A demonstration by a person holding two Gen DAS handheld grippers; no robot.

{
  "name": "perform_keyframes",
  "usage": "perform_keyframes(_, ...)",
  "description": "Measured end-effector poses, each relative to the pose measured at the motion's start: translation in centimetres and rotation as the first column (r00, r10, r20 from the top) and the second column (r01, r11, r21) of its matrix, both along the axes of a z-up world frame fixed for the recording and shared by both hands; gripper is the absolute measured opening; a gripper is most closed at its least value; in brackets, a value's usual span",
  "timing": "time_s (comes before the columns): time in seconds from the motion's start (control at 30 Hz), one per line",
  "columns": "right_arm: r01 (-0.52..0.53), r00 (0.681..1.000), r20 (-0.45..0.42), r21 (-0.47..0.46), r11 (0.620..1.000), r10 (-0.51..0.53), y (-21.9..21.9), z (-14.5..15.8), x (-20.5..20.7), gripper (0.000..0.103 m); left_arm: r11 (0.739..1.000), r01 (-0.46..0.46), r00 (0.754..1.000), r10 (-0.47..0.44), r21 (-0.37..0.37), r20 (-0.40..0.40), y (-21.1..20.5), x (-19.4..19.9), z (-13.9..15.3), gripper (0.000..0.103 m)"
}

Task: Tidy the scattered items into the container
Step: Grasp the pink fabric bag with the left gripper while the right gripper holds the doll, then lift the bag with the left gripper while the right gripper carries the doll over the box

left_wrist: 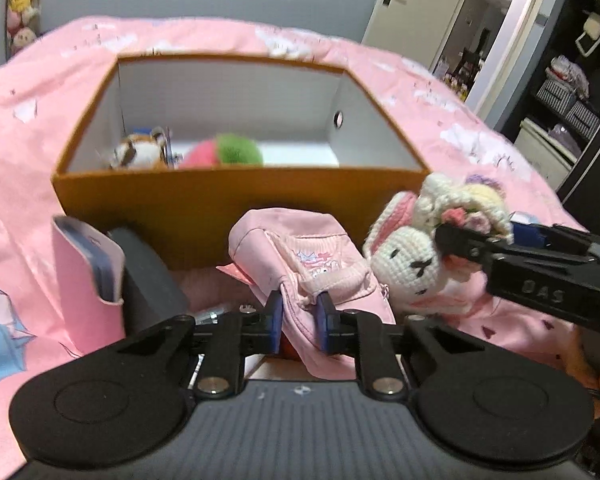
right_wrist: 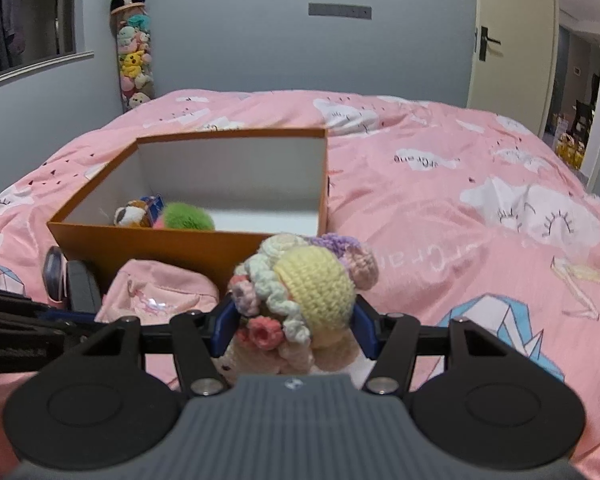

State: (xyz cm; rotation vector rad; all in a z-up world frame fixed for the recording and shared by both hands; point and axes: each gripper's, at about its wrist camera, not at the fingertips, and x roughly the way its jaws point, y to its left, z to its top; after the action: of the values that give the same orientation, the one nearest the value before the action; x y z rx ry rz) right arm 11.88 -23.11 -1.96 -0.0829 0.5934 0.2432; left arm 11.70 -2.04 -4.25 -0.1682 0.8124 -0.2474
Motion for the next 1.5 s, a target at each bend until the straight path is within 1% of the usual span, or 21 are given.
perform_keyframes(0.13, -0.008, 0.999, 0.039, 0.002, 1.000, 0.008, 0.3, 1.2, -0.3, 0.061, 1.000, -0.014, 0.998, 0.015, -0.022, 0.057, 0.4, -0.8, 1.7, 0.020)
perform_keyframes(0.3, -0.022, 0.995, 0.100, 0.010, 1.000, 0.020, 0.4, 3.0, -0.7, 0.061, 0.999, -0.023, 0.990, 0.030, -0.049, 0.137, 0.8, -1.5, 3.8, 0.020)
perform_keyframes(0.43, -0.031, 0.988, 0.152, 0.022, 0.999, 0.027, 0.4, 4.4, -0.8, 0.061, 0.998, -0.034, 0.980, 0.043, -0.052, 0.195, 0.7, -1.2, 5.2, 0.020)
perform_keyframes(0.57, -0.041, 0.978, 0.203, 0.019, 0.999, 0.037, 0.6, 5.8, -0.5, 0.062, 0.997, -0.051, 0.971, 0.065, -0.066, 0.229, 1.1, -0.7, 6.4, 0.020)
perform_keyframes(0.7, -0.045, 0.969, 0.244, 0.019, 0.999, 0.039, 0.9, 6.9, -0.1, 0.062, 0.995, -0.074, 0.960, 0.089, -0.064, 0.265, 1.1, 0.0, 7.5, 0.020)
perform_keyframes(0.83, -0.035, 0.962, 0.273, 0.019, 0.999, 0.028, 0.9, 7.3, 0.7, 0.061, 0.994, -0.103, 0.947, 0.108, -0.034, 0.303, 0.2, 0.8, 8.0, 0.020)
perform_keyframes(1.2, -0.003, 0.962, 0.271, 0.045, 0.999, -0.009, 1.4, 6.3, 3.7, 0.061, 0.987, -0.159, 0.931, 0.138, 0.034, 0.338, -1.5, 3.5, 7.8, 0.020)
perform_keyframes(1.33, -0.005, 0.971, 0.241, 0.043, 0.999, -0.006, 1.9, 5.2, 4.9, 0.061, 0.983, -0.171, 0.935, 0.139, 0.071, 0.325, -2.0, 4.4, 7.1, 0.020)
perform_keyframes(1.5, -0.017, 0.984, 0.179, 0.012, 1.000, 0.015, 2.8, 3.1, 6.1, 0.061, 0.978, -0.167, 0.952, 0.128, 0.124, 0.277, -2.5, 5.3, 5.4, 0.020)
